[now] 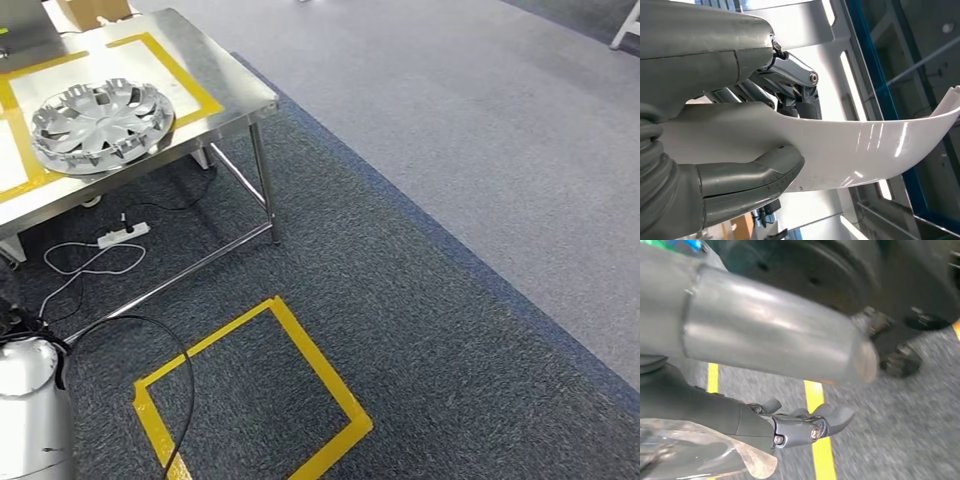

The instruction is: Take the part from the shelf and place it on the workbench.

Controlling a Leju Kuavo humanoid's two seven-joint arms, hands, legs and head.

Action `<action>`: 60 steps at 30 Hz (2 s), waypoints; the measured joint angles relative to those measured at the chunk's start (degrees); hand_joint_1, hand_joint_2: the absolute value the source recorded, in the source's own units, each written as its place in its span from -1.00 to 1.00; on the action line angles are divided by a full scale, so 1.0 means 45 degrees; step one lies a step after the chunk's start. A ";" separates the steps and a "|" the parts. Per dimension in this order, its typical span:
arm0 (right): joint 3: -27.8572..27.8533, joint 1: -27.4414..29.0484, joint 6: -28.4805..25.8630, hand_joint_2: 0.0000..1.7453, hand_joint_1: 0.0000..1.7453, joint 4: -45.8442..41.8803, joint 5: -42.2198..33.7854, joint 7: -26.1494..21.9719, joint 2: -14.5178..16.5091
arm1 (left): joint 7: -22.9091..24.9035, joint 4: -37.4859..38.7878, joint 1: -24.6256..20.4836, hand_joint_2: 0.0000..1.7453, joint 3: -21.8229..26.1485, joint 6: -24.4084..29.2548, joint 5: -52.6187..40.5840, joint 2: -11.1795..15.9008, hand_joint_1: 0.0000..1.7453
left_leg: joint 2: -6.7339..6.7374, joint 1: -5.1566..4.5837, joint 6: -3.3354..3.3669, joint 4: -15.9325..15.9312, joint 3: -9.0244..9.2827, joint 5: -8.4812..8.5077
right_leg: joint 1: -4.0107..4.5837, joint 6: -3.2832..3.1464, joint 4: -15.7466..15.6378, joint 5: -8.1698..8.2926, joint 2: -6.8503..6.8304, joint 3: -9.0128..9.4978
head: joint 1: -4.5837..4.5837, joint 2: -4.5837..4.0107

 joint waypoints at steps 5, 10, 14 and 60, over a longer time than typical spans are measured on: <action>-0.0009 -0.0093 -0.0010 -1.00 -1.00 -0.0004 0.0017 -0.0011 -0.0064 | 0.0005 0.0042 -0.0052 1.00 -0.0061 -0.0001 0.0024 0.0063 1.00 | 0.0526 0.0005 -0.0336 0.0702 -0.0412 -0.0389 | -0.0018 -0.0237 -0.0160 0.0007 -0.0665 0.0208 | -0.0094 0.0000; -0.0010 0.0008 0.0134 -1.00 -1.00 0.0001 0.0064 0.0177 -0.0073 | 0.0003 0.0148 -0.0081 1.00 -0.0093 0.0000 0.0121 0.0092 1.00 | 0.1311 0.0119 -0.0526 0.3447 -0.1752 -0.1300 | 0.0008 -0.0331 -0.0162 -0.0135 -0.1613 0.0321 | -0.0168 0.0000; -0.0008 0.0002 0.0217 -1.00 -1.00 0.0002 0.0084 0.0289 -0.0067 | 0.0002 0.0175 -0.0121 1.00 -0.0096 -0.0001 0.0145 0.0114 1.00 | 0.2328 -0.0024 -0.0368 0.0522 -0.0308 0.0088 | 0.0082 -0.0177 -0.0158 -0.0336 -0.2232 0.0564 | -0.0179 0.0000; 0.0279 -0.0084 0.0306 -1.00 -1.00 -0.0012 0.0408 0.0793 -0.0027 | 0.0798 0.0792 -0.0321 1.00 -0.1471 -0.3166 0.1494 0.0679 1.00 | 0.1325 0.0021 -0.0008 -0.0168 0.0220 -0.0134 | 0.0098 0.0077 0.0237 0.0159 -0.0979 -0.0287 | -0.0070 0.0000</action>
